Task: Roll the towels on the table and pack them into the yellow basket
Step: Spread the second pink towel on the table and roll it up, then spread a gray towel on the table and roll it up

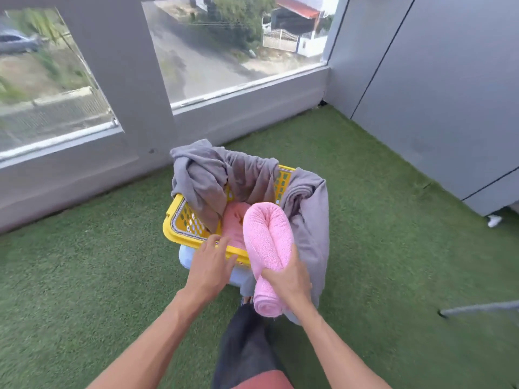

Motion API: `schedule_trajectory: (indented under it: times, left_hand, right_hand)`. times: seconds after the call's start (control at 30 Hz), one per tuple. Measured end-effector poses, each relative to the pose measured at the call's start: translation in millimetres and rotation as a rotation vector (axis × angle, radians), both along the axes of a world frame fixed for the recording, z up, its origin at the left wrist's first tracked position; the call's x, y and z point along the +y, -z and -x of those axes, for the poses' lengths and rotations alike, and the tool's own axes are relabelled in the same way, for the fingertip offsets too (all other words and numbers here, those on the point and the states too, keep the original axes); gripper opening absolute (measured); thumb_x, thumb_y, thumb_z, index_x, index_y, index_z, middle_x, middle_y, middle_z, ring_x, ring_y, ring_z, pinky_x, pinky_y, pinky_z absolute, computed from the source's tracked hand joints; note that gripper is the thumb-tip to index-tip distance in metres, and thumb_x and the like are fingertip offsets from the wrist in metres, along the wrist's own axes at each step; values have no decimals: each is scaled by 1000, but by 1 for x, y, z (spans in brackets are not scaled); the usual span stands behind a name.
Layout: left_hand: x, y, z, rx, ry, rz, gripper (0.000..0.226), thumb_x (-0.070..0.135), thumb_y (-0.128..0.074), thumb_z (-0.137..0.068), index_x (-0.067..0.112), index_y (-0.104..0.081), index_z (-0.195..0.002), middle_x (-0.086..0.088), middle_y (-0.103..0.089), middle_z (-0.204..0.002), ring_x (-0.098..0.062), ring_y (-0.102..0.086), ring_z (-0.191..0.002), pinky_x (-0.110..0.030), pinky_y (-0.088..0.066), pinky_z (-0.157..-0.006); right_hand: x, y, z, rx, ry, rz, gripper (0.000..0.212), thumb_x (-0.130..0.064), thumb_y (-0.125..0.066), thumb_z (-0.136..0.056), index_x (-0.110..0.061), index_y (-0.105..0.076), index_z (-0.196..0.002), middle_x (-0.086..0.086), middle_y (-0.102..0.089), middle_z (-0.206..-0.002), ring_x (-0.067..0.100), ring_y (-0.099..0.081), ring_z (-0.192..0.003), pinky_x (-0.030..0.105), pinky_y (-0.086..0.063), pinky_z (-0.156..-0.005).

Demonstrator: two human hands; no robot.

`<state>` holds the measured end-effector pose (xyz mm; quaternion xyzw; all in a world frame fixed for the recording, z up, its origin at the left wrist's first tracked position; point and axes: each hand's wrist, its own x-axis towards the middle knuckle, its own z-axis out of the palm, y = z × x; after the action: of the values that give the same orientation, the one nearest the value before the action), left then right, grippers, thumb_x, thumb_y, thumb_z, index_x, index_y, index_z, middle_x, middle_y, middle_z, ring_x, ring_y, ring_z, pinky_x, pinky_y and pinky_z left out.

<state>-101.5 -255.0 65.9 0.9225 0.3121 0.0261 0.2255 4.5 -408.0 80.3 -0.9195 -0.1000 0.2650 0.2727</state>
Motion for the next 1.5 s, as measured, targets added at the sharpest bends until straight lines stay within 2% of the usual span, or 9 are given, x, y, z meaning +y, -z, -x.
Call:
schedule_trajectory:
  times: [0.3,0.5,0.67,0.83,0.97,1.1,1.3,1.4,1.5]
  left_hand:
    - [86,67,-80,226,-39,-90,38,42,-50,-90,17,-57,-117,-7,-56,-118,-29,-57,-106,-40,-49,-81]
    - [124,129,-93,289,13,-87,47,48,-32,-95,16,-56,-119,-7,-55,-123,-27,-53,-117,-40,-44,-93]
    - [126,142,-91,234,-38,-66,39,45,-39,-97,20,-58,-119,-2,-56,-124,-22,-52,-117,-38,-40,-95]
    - [130,140,-96,259,-56,-47,36,42,-40,-96,21,-57,-119,-1,-55,-125,-22,-51,-115,-38,-42,-93]
    - [144,134,-95,194,124,-203,27,16,-51,-84,19,-63,-109,-5,-59,-121,-29,-49,-119,-40,-37,-94]
    - [207,110,-103,106,350,-450,30,13,-43,-83,17,-65,-103,-6,-61,-118,-30,-46,-121,-44,-30,-102]
    - [294,83,-107,69,554,-651,43,14,-36,-85,16,-62,-118,-8,-59,-128,-32,-50,-126,-46,-20,-111]
    - [314,80,-109,67,570,-644,35,16,-39,-86,18,-62,-112,-3,-61,-111,-29,-53,-114,-45,-25,-107]
    - [322,74,-117,60,596,-568,17,20,-44,-86,19,-60,-86,-1,-57,-84,-26,-58,-89,-41,-32,-97]
  right_hand:
    - [122,74,-122,153,-43,234,104,-55,-68,-65,-29,-11,-148,19,-46,-133,38,-47,-122,48,-42,-97]
    - [169,159,-131,208,5,274,96,-49,-67,-75,-39,-8,-151,22,-37,-135,41,-43,-122,48,-37,-99]
    - [174,221,-119,253,-90,316,113,-51,-70,-75,-37,13,-150,30,-38,-125,47,-50,-110,47,-44,-94]
    - [177,236,-118,259,-171,333,112,-55,-67,-78,-34,17,-149,35,-39,-124,49,-50,-110,46,-43,-94]
    - [187,211,-129,154,-268,332,98,-51,-63,-82,-34,3,-152,36,-21,-143,50,-36,-128,47,-36,-105]
    - [235,175,-139,-39,-552,-114,79,-33,-63,-87,-36,-17,-151,13,-19,-156,27,-19,-144,38,-21,-117]
    - [301,155,-132,-143,-374,-339,29,-22,-63,-84,-13,-68,-111,10,-58,-128,26,-52,-119,21,-31,-104]
    - [302,146,-125,-160,-276,-376,14,-21,-65,-84,-14,-72,-94,5,-66,-110,20,-60,-104,21,-40,-94]
    - [296,127,-113,-104,-242,-379,8,-23,-65,-89,-18,-71,-92,-5,-71,-91,7,-63,-84,26,-48,-78]
